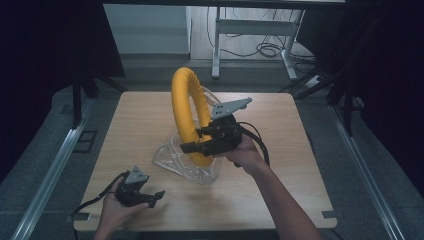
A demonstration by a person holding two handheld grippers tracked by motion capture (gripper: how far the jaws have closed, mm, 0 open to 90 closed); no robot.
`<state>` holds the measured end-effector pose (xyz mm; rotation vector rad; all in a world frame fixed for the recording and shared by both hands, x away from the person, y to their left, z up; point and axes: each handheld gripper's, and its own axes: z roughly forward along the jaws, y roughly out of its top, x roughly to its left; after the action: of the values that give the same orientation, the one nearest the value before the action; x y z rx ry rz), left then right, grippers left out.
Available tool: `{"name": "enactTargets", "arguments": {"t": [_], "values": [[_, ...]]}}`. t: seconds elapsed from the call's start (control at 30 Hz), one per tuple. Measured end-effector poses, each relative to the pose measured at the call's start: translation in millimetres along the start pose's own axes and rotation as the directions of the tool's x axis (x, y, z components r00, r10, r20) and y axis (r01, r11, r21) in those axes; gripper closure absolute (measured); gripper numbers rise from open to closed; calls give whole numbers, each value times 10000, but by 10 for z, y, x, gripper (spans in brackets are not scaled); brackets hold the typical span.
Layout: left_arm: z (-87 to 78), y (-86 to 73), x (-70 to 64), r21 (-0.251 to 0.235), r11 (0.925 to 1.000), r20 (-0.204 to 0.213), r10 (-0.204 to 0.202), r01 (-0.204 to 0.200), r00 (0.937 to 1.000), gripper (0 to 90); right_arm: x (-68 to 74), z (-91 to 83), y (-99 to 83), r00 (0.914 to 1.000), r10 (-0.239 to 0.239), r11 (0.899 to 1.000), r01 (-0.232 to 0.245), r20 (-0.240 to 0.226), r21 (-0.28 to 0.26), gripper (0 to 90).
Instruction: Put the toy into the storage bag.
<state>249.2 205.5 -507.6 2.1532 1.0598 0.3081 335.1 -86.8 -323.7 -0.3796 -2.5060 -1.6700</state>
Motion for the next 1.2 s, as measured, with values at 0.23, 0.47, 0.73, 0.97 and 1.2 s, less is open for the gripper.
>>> {"name": "enactTargets", "arguments": {"t": [0.23,0.47,0.73,0.97,1.2], "values": [[-4,1,0,8,10000,-22,-1,1,10000,176,-85,55,-110,9996,268,9996,-268,18,97,499],[-7,1,0,1,10000,-22,-2,2,10000,176,-120,134,-214,9998,177,9996,-177,-10,209,499],[-5,-1,-1,-24,10000,-19,6,-6,10000,176,-149,178,-323,9990,423,9983,-419,-105,410,498],[-1,-2,-5,-29,10000,-25,-23,23,10000,176,-227,216,-456,9982,599,9968,-600,22,535,490],[13,-3,-8,44,10000,-16,5,-5,10000,176,-315,138,-510,9954,847,9963,-854,440,133,464]]}}
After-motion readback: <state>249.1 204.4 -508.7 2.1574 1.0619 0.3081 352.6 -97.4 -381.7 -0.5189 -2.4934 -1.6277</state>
